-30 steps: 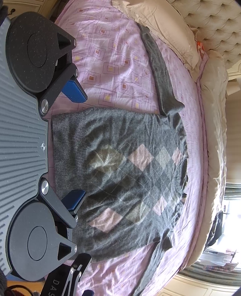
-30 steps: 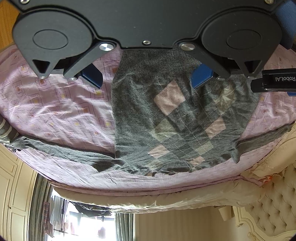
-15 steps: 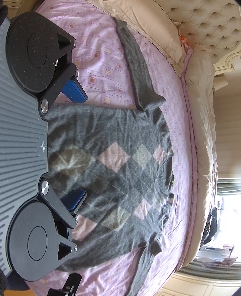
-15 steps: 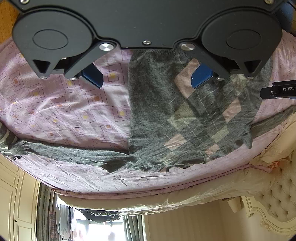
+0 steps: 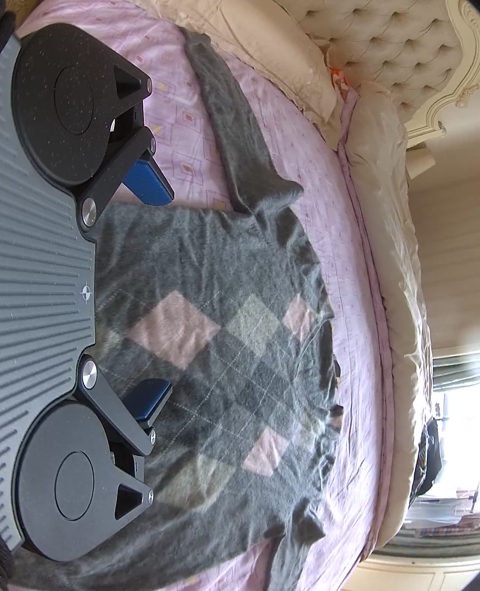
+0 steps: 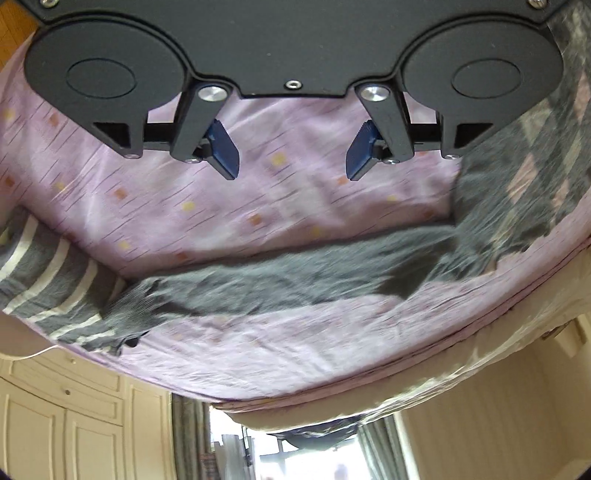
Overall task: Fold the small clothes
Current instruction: 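Reach the right tool to a sweater sleeve cuff and grasp it, then carry the held sleeve across the sweater body with the right tool, release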
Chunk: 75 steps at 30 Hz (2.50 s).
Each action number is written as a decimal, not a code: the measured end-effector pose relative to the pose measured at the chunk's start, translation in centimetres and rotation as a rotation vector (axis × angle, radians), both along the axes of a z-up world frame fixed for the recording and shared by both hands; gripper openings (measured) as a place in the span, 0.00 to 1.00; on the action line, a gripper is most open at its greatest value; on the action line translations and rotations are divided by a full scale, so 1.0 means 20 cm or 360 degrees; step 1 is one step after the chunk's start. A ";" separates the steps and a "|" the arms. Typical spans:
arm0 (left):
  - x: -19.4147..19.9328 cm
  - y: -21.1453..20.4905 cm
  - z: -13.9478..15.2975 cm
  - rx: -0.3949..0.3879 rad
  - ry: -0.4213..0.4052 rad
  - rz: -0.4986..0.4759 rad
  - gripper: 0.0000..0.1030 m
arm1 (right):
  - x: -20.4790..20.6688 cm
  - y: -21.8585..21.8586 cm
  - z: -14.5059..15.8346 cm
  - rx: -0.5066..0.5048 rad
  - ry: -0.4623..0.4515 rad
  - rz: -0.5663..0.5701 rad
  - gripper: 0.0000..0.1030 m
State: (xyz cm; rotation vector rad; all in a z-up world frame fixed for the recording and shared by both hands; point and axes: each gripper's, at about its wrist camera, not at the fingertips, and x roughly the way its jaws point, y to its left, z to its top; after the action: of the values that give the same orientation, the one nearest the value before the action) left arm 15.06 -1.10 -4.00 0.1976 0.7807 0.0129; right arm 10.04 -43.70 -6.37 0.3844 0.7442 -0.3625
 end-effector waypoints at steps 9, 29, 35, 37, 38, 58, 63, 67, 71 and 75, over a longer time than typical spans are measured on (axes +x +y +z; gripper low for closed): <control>0.19 -0.03 -0.12 -0.0032 -0.0007 -0.0012 0.99 | 0.16 -0.51 -0.13 0.0083 -0.0106 -0.0241 0.55; 0.26 0.03 -0.31 -0.0218 0.0083 -0.0034 1.00 | 0.36 -0.73 0.04 0.0072 -0.0210 -0.0323 0.11; 0.29 0.04 -0.27 -0.0216 0.0156 -0.0078 0.98 | 0.57 -0.37 0.47 0.0005 -0.0430 -0.0003 0.10; 0.28 0.07 -0.23 -0.0250 0.0149 -0.0091 0.98 | 0.66 -0.20 0.59 0.0006 -0.0504 0.0140 0.10; 0.27 0.08 -0.22 -0.0263 0.0138 -0.0097 0.98 | 0.70 -0.11 0.64 0.0006 -0.0534 0.0210 0.10; 0.22 0.60 -0.05 -0.0410 0.0069 0.0027 0.98 | 1.17 1.62 0.15 0.0213 -0.0288 0.1247 0.10; 0.24 0.67 -0.06 -0.0434 0.0072 0.0041 0.98 | 1.07 1.70 0.03 0.0210 -0.0292 0.1307 0.18; 0.27 0.67 -0.04 -0.0429 0.0061 0.0006 0.98 | 0.97 1.58 0.00 0.0170 -0.0334 0.1206 0.19; 0.35 0.63 -0.02 -0.0448 0.0041 -0.0042 0.98 | 0.85 1.43 -0.01 0.0016 -0.0364 0.1089 0.27; 0.47 0.55 -0.01 -0.0493 0.0038 -0.0092 0.98 | 0.70 1.31 -0.05 -0.0155 -0.0384 0.0986 0.46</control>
State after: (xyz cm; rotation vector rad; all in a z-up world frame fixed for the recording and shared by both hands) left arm 24.44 9.80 -4.29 -0.0739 0.7898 -0.1643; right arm 24.13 -17.53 -7.42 0.0892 0.5715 0.2287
